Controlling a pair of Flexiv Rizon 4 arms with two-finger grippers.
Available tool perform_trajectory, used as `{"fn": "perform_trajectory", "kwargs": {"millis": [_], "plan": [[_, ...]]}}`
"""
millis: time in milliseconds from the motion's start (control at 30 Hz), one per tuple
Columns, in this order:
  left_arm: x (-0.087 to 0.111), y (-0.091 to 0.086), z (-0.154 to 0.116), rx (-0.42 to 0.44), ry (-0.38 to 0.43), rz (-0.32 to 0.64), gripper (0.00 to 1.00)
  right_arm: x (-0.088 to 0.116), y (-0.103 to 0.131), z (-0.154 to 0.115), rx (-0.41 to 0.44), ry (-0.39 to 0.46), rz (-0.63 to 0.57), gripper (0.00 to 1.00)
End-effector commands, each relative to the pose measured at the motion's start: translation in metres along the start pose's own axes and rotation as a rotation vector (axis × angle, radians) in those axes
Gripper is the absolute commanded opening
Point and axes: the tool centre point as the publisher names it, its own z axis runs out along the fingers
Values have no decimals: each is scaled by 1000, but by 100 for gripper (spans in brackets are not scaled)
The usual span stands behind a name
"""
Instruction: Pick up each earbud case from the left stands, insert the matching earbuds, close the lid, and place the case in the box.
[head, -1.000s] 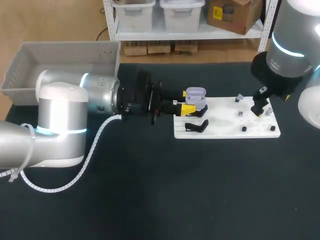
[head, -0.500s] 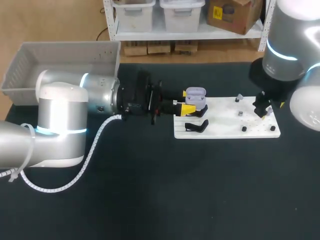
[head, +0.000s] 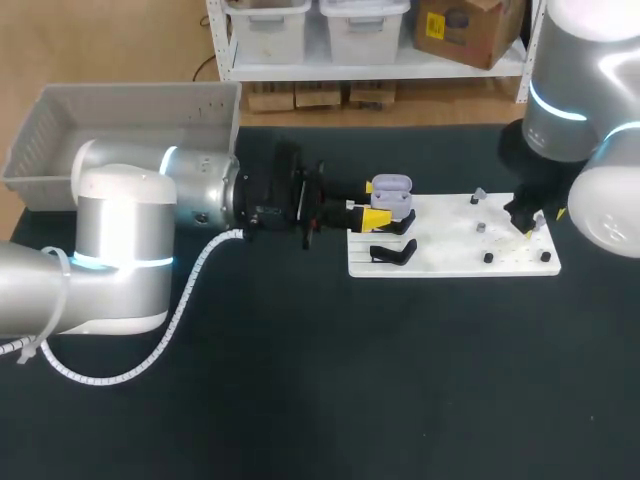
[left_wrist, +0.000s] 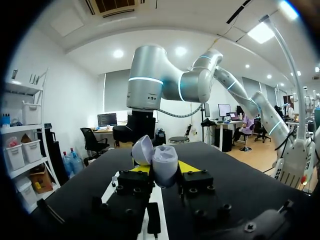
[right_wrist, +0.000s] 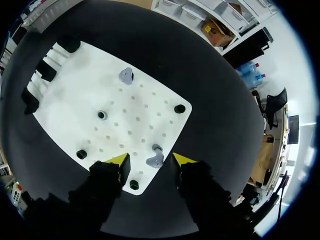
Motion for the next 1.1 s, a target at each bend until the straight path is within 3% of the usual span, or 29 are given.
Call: {"fn": "perform_trajectory", "kwargs": {"millis": [33, 767, 933, 1100], "plan": [[1, -1, 0, -5, -2, 3, 0, -1, -1, 1, 2, 0, 6, 49], [1, -1, 0, -5, -2, 3, 0, 0, -7, 8, 7, 5, 39, 37], [1, -1, 0, -5, -2, 3, 0, -2, -7, 8, 11, 2, 41, 29], [1, -1, 0, -5, -2, 3, 0, -2, -7, 8, 19, -1, 45, 16]]}}
